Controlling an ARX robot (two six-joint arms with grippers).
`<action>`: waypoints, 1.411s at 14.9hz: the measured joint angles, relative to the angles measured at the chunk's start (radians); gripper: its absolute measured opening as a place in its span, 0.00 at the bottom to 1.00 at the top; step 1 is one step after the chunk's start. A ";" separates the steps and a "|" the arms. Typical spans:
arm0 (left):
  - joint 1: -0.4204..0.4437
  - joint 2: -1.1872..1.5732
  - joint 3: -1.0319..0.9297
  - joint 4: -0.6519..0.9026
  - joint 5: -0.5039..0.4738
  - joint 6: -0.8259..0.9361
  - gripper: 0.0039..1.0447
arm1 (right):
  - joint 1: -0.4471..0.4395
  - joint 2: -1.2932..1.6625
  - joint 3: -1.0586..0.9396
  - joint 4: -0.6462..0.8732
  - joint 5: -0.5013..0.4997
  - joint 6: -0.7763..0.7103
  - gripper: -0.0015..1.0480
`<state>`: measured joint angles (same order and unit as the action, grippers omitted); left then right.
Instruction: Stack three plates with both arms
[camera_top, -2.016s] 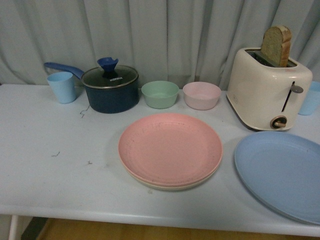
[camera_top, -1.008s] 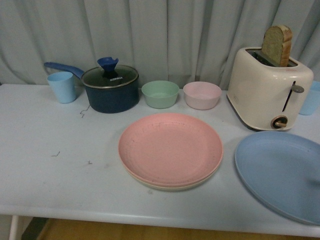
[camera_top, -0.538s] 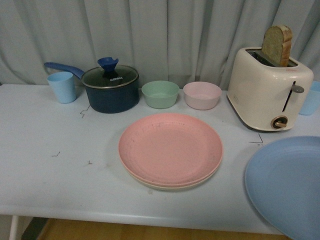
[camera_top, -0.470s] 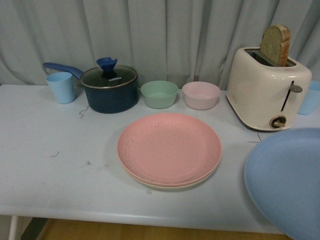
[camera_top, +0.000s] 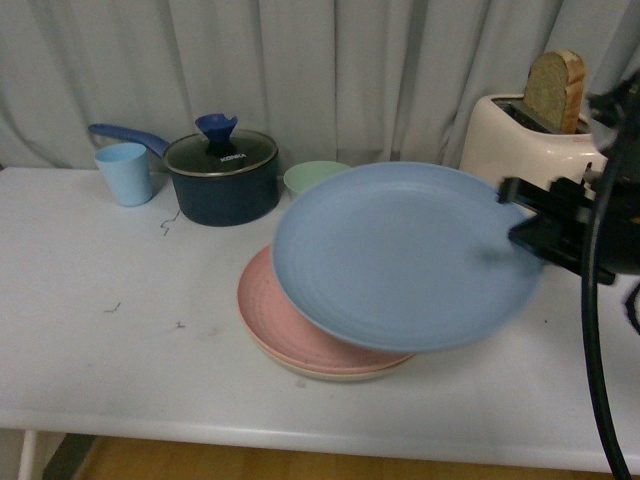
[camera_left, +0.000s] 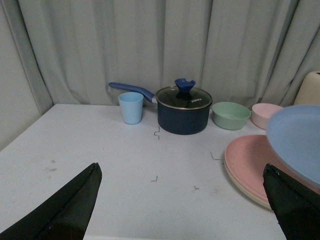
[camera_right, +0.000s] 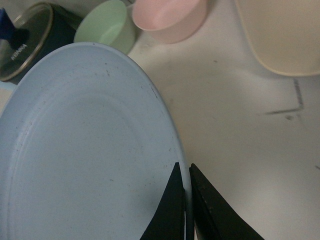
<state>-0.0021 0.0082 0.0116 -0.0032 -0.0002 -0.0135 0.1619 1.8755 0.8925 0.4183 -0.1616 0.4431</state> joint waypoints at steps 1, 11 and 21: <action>0.000 0.000 0.000 0.000 0.000 0.000 0.94 | 0.031 0.048 0.073 -0.019 0.014 0.024 0.03; 0.000 0.000 0.000 0.000 0.000 0.000 0.94 | 0.146 0.286 0.329 -0.203 0.126 0.119 0.05; 0.000 0.000 0.000 0.000 0.000 0.000 0.94 | 0.080 0.044 0.186 -0.097 0.101 0.166 0.93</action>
<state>-0.0021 0.0082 0.0116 -0.0032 0.0002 -0.0132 0.2420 1.9198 1.0786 0.3214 -0.0608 0.6090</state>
